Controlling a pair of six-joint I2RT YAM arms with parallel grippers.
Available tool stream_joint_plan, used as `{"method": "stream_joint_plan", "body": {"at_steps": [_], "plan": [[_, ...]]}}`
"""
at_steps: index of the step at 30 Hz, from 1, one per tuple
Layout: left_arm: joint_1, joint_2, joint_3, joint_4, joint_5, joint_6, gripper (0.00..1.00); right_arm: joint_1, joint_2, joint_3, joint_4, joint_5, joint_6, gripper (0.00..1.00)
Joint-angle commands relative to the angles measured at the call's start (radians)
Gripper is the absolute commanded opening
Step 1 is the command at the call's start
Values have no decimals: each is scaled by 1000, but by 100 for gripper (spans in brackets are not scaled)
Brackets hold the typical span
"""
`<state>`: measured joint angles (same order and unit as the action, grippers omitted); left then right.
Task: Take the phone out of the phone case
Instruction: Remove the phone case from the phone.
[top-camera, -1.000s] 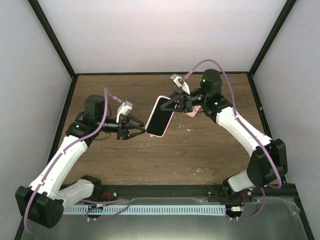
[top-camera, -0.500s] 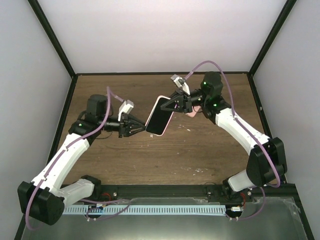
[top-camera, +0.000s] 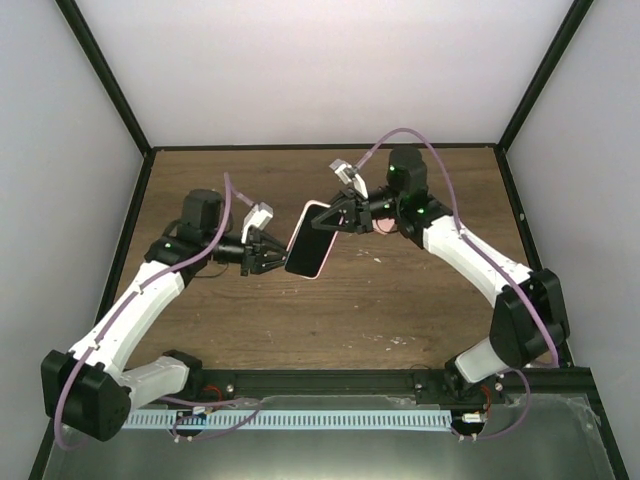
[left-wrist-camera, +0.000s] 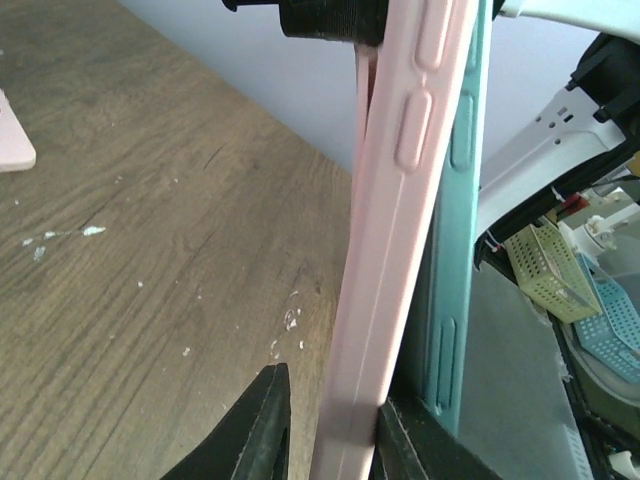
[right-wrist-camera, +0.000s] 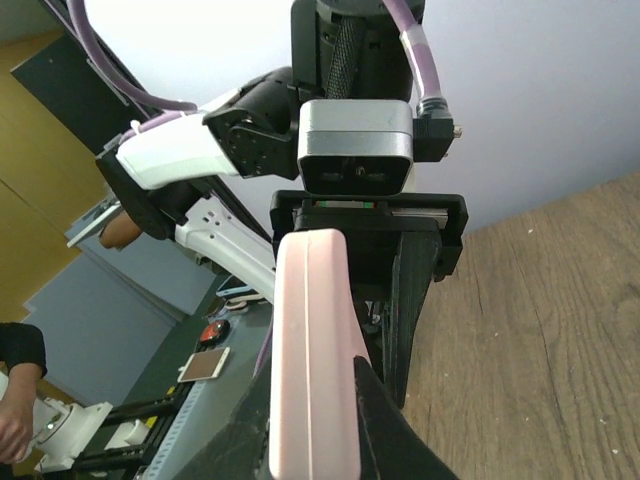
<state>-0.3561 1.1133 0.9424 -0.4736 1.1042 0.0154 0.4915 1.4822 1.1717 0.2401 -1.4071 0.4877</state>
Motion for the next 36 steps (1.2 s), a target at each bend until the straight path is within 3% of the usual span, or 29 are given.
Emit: {"method": "stream_joint_plan", "body": {"at_steps": [1,11,17,22,26,28,36], "plan": [[-3,43,41,72,-118,-5,23,136,26,71,-182,-135,-145,1],[-42,101,41,149,-97,-67,16,191,106,101,-266,-88,-255,1],[-33,97,25,168,-4,-98,0,184,128,129,-351,-95,-333,1],[58,51,-60,306,70,-245,0,124,128,154,-414,-41,-392,19],[110,49,-93,364,98,-308,0,59,124,180,-419,23,-388,44],[116,48,-103,379,92,-319,0,32,127,202,-437,51,-396,51],[183,54,-154,524,96,-486,0,-5,95,222,-507,300,-497,61]]}}
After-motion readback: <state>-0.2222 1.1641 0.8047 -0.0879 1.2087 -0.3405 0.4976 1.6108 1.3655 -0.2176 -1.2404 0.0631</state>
